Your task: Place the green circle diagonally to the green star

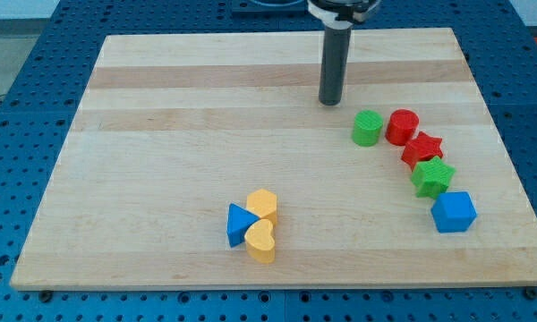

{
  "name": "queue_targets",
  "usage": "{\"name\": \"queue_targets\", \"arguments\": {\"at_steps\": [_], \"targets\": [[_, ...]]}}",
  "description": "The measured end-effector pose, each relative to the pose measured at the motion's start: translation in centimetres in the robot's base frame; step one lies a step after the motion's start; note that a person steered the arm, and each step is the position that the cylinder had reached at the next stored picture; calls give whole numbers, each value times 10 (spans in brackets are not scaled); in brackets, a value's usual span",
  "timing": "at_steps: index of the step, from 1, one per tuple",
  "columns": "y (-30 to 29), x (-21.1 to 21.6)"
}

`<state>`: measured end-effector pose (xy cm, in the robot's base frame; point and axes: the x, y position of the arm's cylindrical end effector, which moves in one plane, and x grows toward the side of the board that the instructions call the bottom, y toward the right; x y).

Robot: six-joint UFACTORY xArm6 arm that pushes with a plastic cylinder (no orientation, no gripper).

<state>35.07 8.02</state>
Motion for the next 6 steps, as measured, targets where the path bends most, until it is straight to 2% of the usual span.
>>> {"name": "queue_targets", "arguments": {"at_steps": [1,4,5,6], "targets": [[15,9],[89,108],[104,128],[103,128]]}}
